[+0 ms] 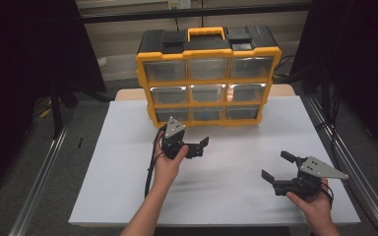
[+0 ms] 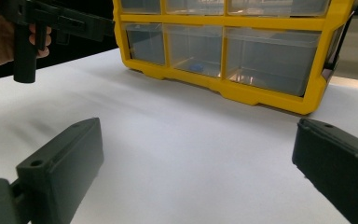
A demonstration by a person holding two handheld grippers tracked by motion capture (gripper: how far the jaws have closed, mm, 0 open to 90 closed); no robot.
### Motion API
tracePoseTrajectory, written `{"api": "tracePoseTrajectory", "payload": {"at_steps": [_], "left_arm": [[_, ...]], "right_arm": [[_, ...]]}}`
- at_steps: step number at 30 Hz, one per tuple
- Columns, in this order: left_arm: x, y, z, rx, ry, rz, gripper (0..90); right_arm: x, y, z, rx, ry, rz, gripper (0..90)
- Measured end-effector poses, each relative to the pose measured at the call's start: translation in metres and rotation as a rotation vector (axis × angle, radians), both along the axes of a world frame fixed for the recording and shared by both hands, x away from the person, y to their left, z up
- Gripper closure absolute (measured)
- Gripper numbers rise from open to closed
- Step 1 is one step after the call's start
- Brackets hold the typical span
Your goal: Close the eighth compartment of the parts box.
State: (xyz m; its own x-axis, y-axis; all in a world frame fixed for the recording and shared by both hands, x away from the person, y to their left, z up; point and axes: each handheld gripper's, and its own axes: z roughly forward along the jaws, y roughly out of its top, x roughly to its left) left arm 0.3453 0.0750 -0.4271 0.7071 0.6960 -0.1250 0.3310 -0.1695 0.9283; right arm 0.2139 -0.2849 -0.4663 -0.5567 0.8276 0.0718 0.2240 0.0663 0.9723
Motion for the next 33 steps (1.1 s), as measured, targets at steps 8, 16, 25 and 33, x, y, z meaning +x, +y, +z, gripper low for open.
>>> {"api": "tracePoseTrajectory", "payload": {"at_steps": [8,16,25,33], "left_arm": [[-0.005,0.007,-0.004,0.003,0.012,-0.006,2.2],[-0.008,0.012,-0.006,-0.006,0.021,-0.007,2.4],[-0.014,0.021,-0.008,-0.015,0.018,-0.012,2.4],[-0.019,0.029,-0.011,-0.020,0.024,-0.007,2.3]], "right_arm": [[0.000,0.000,0.000,0.001,-0.001,0.000,1.6],[0.000,0.000,0.000,-0.001,-0.004,0.002,1.6],[0.000,0.001,0.000,0.001,-0.004,0.002,1.6],[0.000,0.000,0.000,-0.003,-0.007,0.006,1.6]]}}
